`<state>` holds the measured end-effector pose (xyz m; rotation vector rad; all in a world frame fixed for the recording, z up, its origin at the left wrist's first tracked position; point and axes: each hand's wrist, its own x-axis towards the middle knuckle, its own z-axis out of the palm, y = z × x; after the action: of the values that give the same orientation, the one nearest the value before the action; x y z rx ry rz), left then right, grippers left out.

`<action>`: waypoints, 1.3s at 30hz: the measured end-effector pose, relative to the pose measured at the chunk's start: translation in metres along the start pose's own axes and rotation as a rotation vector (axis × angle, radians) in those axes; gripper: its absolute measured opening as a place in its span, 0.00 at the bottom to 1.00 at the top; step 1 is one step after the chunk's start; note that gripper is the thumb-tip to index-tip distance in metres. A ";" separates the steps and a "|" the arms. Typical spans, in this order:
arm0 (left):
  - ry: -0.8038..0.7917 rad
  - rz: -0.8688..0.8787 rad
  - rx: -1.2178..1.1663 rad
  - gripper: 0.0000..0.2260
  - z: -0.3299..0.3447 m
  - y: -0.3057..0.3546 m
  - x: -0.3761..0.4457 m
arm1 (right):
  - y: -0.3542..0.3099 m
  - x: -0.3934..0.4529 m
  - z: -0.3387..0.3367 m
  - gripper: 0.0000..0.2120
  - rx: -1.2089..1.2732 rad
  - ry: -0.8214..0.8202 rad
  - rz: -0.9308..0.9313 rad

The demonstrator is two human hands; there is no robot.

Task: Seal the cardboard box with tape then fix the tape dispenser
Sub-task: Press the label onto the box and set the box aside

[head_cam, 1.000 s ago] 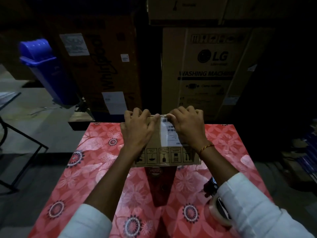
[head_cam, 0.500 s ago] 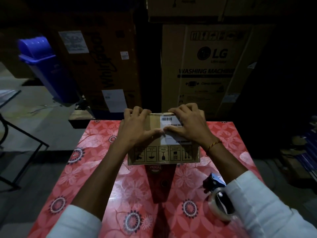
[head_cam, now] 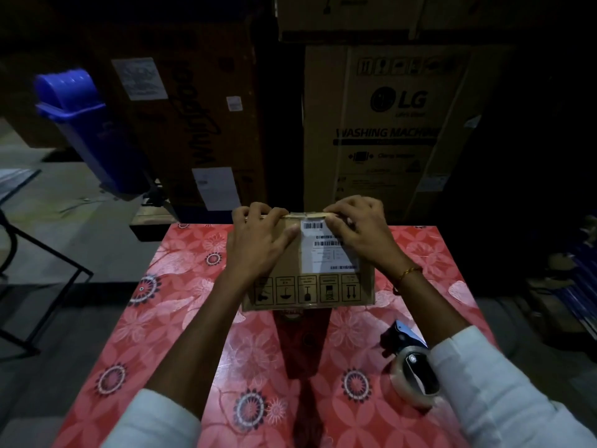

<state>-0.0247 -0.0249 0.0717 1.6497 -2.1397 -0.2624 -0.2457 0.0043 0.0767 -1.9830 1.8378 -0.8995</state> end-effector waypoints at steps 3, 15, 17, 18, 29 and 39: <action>0.058 -0.012 -0.112 0.19 0.002 0.001 -0.006 | -0.002 -0.011 0.002 0.29 0.217 0.060 0.192; 0.163 -0.570 -1.023 0.31 0.011 -0.041 -0.044 | -0.022 -0.048 0.031 0.12 0.757 -0.009 0.406; 0.180 -0.627 -1.005 0.26 0.008 -0.056 -0.049 | -0.029 -0.052 0.047 0.19 0.748 -0.039 0.404; 0.183 -0.641 -0.997 0.25 0.008 -0.067 -0.052 | -0.034 -0.054 0.056 0.22 0.745 -0.054 0.390; 0.274 -0.832 -0.924 0.25 0.011 -0.175 -0.105 | -0.074 -0.071 0.153 0.44 0.523 -0.312 0.250; 0.253 -0.840 -0.779 0.29 0.025 -0.201 -0.128 | -0.082 -0.090 0.193 0.45 0.439 -0.296 0.263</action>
<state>0.1666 0.0389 -0.0579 1.8137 -0.8561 -0.9277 -0.0616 0.0650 -0.0431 -1.4775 1.5302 -0.7945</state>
